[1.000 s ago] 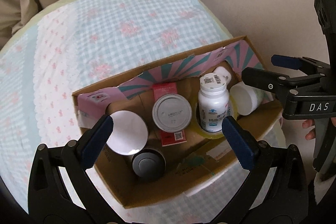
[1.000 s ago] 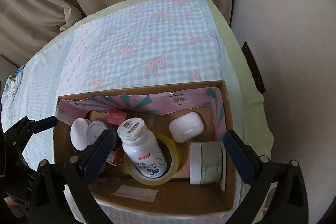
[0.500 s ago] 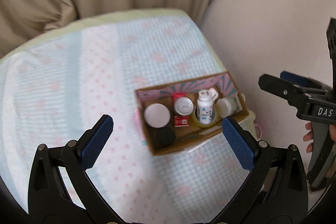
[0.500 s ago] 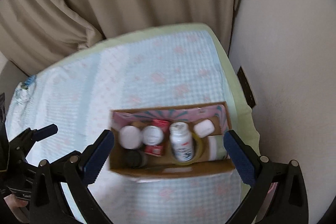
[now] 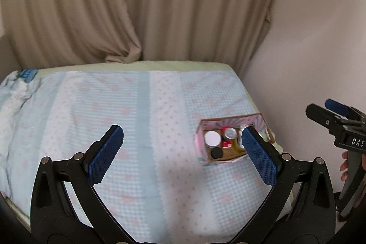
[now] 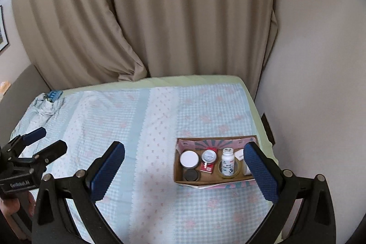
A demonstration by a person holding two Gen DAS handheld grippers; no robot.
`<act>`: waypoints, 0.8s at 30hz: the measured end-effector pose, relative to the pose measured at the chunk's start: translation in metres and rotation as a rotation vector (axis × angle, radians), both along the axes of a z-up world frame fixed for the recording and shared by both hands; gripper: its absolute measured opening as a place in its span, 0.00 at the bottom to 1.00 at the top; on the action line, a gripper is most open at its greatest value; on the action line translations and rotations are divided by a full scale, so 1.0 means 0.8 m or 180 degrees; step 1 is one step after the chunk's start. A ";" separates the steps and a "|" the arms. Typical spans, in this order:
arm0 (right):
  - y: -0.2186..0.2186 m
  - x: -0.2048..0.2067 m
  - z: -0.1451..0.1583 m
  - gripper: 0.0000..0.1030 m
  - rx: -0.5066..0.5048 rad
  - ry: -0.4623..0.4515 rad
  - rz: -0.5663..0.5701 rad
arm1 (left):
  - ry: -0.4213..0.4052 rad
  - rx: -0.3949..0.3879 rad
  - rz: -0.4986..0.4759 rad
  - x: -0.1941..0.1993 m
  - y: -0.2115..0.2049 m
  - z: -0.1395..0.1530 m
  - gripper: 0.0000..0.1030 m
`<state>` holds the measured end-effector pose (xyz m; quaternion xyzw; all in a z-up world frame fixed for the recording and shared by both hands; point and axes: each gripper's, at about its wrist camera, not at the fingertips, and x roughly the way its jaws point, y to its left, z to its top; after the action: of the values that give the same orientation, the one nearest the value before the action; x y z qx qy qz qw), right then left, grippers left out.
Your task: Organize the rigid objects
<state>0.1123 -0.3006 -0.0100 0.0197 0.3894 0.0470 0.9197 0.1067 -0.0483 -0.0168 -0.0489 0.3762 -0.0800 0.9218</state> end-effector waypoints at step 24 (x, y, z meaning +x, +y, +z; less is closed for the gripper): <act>0.046 -0.076 0.009 1.00 -0.0126 -0.0294 0.0004 | -0.0297 0.0065 0.0150 -0.071 0.034 0.018 1.00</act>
<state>0.0514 -0.2637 -0.0029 -0.0010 0.3474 0.0408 0.9368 0.0500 -0.0215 -0.0021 -0.0445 0.3324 -0.0567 0.9404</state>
